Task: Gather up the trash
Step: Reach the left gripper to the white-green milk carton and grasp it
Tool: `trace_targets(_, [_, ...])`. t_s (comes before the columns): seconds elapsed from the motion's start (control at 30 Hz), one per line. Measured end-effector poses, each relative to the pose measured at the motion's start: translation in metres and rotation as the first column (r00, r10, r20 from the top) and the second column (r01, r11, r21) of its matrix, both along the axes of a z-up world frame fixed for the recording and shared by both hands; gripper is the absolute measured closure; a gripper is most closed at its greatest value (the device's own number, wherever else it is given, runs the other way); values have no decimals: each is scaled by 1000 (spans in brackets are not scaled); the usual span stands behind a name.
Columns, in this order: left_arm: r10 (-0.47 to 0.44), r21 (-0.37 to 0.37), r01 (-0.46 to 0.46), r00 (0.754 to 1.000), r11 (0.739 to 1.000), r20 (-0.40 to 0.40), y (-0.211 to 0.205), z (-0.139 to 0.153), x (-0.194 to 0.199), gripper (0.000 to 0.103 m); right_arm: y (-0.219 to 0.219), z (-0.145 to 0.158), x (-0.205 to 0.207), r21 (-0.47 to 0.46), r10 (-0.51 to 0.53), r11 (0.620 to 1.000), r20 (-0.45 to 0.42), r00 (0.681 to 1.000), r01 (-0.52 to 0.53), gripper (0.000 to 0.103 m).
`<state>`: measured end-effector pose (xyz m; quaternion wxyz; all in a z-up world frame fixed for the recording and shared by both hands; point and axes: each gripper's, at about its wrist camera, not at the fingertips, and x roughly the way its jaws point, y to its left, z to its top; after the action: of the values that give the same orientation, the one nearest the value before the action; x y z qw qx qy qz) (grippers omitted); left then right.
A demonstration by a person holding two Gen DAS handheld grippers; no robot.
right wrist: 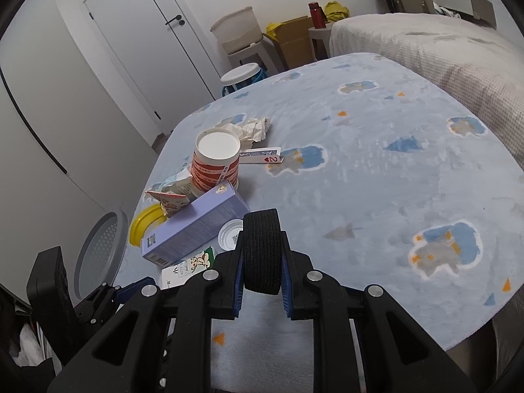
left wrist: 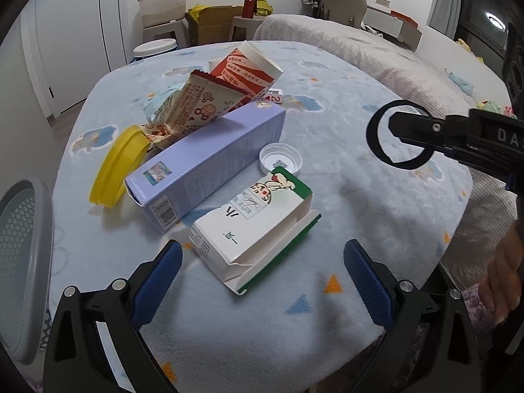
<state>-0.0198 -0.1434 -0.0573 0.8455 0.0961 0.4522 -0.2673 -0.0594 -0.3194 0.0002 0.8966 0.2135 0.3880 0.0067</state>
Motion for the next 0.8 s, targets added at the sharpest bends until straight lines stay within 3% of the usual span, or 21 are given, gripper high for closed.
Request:
trace_targets(0.27, [-40, 76, 36, 998, 996, 50, -11, 0, 14, 9, 0, 1, -2, 8, 7, 1000, 5, 1000, -7, 84])
trace_targets(0.8, [-113, 147, 108, 993, 983, 28, -36, -21, 27, 13, 1, 1, -1, 8, 10, 1000, 5, 1000, -10, 84])
